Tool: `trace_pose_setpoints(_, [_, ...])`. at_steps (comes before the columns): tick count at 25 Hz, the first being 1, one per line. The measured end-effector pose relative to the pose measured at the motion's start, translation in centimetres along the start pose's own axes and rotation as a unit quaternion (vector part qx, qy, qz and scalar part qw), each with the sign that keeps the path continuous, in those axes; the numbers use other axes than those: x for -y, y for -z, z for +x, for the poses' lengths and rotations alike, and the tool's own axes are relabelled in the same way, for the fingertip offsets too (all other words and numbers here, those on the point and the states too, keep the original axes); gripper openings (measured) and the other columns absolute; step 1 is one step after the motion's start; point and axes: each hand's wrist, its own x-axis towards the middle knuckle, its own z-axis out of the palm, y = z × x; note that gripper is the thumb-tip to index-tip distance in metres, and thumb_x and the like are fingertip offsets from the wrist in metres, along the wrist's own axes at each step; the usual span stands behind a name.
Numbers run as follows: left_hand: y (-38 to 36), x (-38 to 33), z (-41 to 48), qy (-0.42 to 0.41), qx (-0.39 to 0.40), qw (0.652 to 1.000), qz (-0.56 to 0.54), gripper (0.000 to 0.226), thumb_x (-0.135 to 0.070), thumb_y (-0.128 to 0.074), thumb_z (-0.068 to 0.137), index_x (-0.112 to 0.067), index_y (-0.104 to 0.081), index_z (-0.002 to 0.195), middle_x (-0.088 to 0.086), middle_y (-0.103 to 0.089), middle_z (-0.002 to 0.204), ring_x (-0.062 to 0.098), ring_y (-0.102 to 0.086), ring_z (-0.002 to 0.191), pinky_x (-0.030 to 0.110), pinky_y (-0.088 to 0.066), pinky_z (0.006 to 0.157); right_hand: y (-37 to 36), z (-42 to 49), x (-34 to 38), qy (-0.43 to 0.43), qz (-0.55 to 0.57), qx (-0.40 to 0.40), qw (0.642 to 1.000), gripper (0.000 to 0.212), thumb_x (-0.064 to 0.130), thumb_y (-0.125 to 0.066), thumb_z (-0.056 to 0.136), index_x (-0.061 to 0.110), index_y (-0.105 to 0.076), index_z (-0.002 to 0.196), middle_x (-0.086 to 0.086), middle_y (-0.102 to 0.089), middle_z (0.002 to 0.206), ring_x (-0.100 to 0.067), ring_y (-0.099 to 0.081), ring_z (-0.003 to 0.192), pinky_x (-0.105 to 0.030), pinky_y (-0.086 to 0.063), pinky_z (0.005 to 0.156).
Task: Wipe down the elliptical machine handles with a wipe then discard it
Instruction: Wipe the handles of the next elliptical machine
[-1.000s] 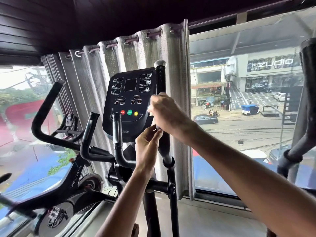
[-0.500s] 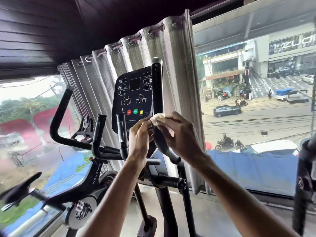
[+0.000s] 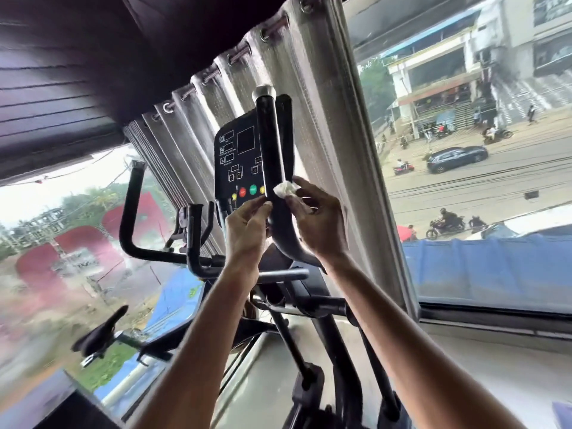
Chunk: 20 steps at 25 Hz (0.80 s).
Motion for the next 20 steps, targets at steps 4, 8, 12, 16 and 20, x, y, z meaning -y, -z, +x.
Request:
trace_pose_setpoints(4, [0.2,0.0,-0.3,-0.024,0.008,0.999,0.031,0.022,-0.013,-0.061,0.1,-0.01,-0.073,0.118,0.006,-0.077,0.104,0.018,-0.073,0.094,0.027,-0.056,0.076,0.8,-3.3,-0.8,-0.009,0.002,0.016,1.0,0.019,0.027,-0.075,0.091,0.019,-0.078,0.107,0.007,-0.075,0.099,-0.001,-0.069,0.088,-0.018,-0.054,0.079])
trace_pose_setpoints(8, [-0.4,-0.1,-0.6,-0.028,-0.027,0.997,0.06,0.018,-0.012,-0.064,0.098,-0.024,-0.077,0.099,-0.012,-0.077,0.082,0.007,-0.071,0.08,0.026,-0.054,0.077,0.6,-2.9,-0.9,-0.117,0.059,-0.002,0.991,0.016,0.034,-0.076,0.09,0.023,-0.079,0.1,0.015,-0.076,0.089,0.005,-0.069,0.08,-0.02,-0.055,0.072])
trace_pose_setpoints(12, [-0.1,-0.1,-1.0,-0.037,-0.036,0.996,0.072,0.024,-0.008,-0.06,0.099,-0.025,-0.077,0.102,-0.003,-0.079,0.095,0.015,-0.073,0.091,0.033,-0.057,0.087,1.2,-4.1,-1.1,-0.084,0.062,0.005,0.995,0.009,0.029,-0.078,0.088,0.023,-0.078,0.094,0.015,-0.076,0.085,0.003,-0.07,0.078,-0.023,-0.057,0.072])
trace_pose_setpoints(16, [-0.1,0.5,-2.2,0.01,-0.036,0.999,0.023,0.03,-0.016,-0.054,0.103,-0.02,-0.079,0.087,0.001,-0.078,0.086,0.014,-0.073,0.083,0.036,-0.057,0.087,0.2,-2.5,-0.5,0.043,0.025,-0.027,0.998,0.01,0.022,-0.073,0.091,0.015,-0.077,0.097,0.006,-0.073,0.092,-0.006,-0.069,0.083,-0.032,-0.056,0.075])
trace_pose_setpoints(20, [0.1,0.8,-2.4,0.057,-0.032,0.995,-0.075,0.041,-0.035,-0.041,0.109,-0.012,-0.072,0.094,-0.002,-0.075,0.074,0.01,-0.07,0.072,0.028,-0.053,0.072,-1.6,0.1,1.3,0.174,-0.113,0.034,0.978,0.014,0.006,-0.067,0.09,0.008,-0.077,0.1,-0.006,-0.066,0.102,-0.023,-0.062,0.092,-0.038,-0.059,0.072])
